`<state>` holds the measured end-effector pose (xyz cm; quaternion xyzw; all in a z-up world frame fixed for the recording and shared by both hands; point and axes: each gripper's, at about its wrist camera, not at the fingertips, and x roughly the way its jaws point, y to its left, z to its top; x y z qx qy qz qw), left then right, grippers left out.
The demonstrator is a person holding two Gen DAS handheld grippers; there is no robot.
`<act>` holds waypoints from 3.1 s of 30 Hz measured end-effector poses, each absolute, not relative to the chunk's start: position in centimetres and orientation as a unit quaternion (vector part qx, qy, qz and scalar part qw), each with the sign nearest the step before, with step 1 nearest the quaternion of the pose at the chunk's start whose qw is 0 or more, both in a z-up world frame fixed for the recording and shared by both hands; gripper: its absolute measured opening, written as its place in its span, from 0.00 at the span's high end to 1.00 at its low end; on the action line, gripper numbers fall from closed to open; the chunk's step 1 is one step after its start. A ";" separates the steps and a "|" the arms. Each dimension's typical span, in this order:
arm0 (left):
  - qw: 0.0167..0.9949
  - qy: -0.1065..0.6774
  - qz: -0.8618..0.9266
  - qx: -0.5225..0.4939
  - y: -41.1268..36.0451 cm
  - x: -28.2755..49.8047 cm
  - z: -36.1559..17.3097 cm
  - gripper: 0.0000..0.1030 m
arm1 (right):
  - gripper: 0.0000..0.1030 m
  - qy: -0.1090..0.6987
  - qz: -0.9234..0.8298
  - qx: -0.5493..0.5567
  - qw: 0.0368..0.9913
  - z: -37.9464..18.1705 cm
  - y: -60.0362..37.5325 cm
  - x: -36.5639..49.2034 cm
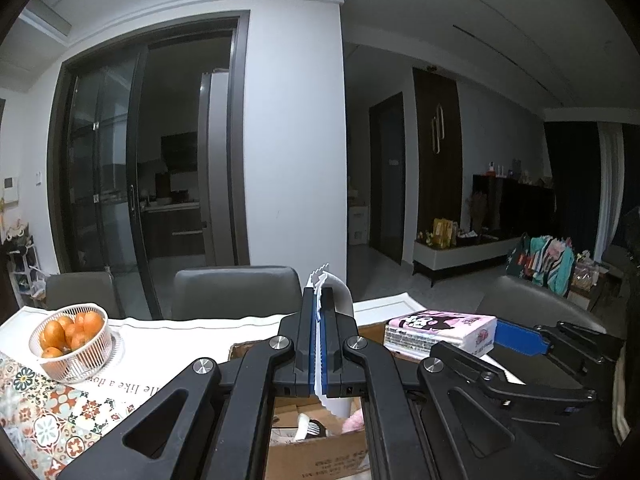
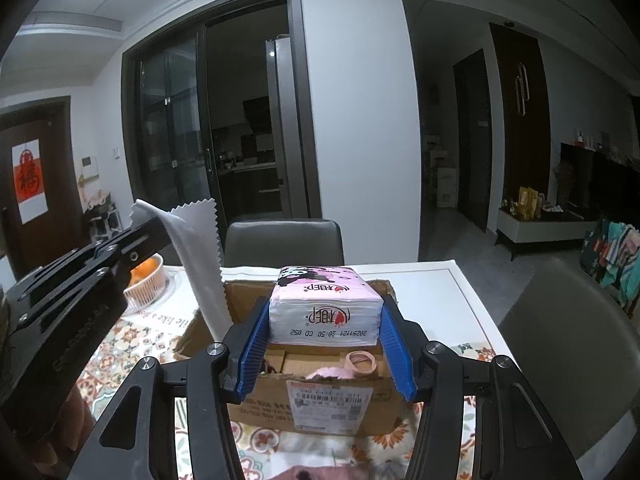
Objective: Organize soft objects
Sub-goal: 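Carry the white cloth and pink tissue pack over the cardboard box, then open both tools to drop the cloth and tissue pack into the box, then move both tools back to the pink towel on the table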
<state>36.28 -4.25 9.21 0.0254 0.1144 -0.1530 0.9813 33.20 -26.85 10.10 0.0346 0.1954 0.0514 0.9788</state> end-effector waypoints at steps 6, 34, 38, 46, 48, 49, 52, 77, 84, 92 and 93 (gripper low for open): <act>0.977 0.144 -0.155 0.025 -4.7 38.8 7.5 0.97 | 0.47 0.210 0.051 0.026 0.976 8.9 -26.9 35.1; 0.960 0.235 -0.132 0.074 -6.0 42.5 2.9 0.54 | 0.44 0.300 0.050 0.018 0.953 4.5 -26.3 39.7; 0.962 0.231 -0.124 0.077 -5.9 41.9 3.3 0.48 | 0.40 0.293 0.037 0.016 0.955 5.0 -26.5 39.2; 0.967 0.219 -0.109 0.074 -5.2 39.5 4.5 0.44 | 0.40 0.283 0.034 0.019 0.958 6.1 -27.0 37.3; 0.968 0.216 -0.107 0.073 -5.2 38.6 4.8 0.44 | 0.40 0.280 0.033 0.021 0.959 6.4 -27.2 36.8; 0.968 0.215 -0.106 0.073 -5.1 38.3 5.0 0.44 | 0.40 0.278 0.033 0.021 0.960 6.6 -27.3 36.4; 0.969 0.212 -0.104 0.073 -5.2 36.8 5.4 0.44 | 0.40 0.273 0.034 0.019 0.961 7.1 -27.4 35.4; 0.963 0.243 -0.100 0.064 -5.8 27.8 3.8 0.39 | 0.40 0.291 0.040 0.035 0.955 5.7 -29.6 26.6; 0.955 0.276 -0.089 0.065 -4.7 26.5 1.3 0.38 | 0.40 0.328 0.051 0.033 0.943 2.9 -28.5 25.3; 0.943 0.318 -0.077 0.065 -3.5 25.6 -2.1 0.37 | 0.40 0.365 0.066 0.017 0.929 0.0 -26.9 24.7; 0.941 0.325 -0.075 0.064 -3.4 25.6 -2.5 0.37 | 0.40 0.369 0.068 0.015 0.927 -0.3 -26.8 24.6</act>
